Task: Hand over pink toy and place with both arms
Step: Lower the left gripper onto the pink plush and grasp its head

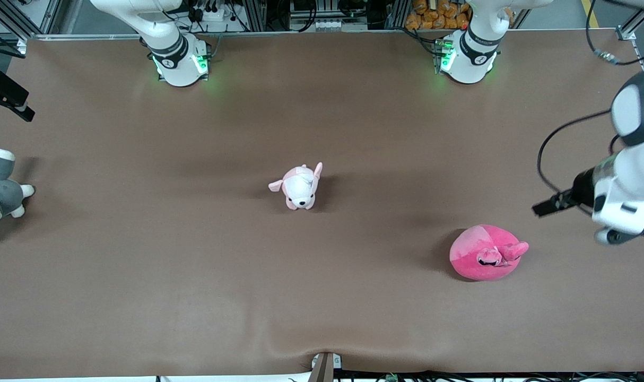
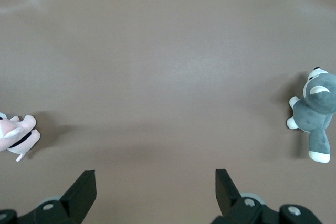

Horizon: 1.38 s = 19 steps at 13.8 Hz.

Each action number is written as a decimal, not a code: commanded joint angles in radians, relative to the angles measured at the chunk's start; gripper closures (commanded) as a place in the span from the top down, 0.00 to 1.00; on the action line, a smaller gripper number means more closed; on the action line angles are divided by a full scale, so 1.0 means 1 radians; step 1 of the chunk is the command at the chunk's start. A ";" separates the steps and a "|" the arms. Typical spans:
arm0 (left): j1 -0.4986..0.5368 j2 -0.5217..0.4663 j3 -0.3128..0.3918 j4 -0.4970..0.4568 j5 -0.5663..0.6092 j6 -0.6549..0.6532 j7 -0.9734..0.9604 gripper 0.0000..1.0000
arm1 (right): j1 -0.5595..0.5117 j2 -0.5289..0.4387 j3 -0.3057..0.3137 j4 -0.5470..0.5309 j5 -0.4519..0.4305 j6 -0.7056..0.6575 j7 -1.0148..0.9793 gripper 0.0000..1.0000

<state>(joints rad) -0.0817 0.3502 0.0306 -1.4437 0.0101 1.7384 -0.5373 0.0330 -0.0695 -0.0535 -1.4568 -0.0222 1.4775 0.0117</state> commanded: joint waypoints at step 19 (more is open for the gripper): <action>0.031 0.233 0.008 -0.014 -0.110 0.335 -0.874 0.00 | 0.004 0.188 0.000 0.016 -0.013 -0.043 -0.010 1.00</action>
<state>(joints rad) -0.0522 0.5818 0.0371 -1.4552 -0.0801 2.0665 -1.3974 0.0335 0.1122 -0.0567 -1.4632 -0.0232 1.4584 0.0103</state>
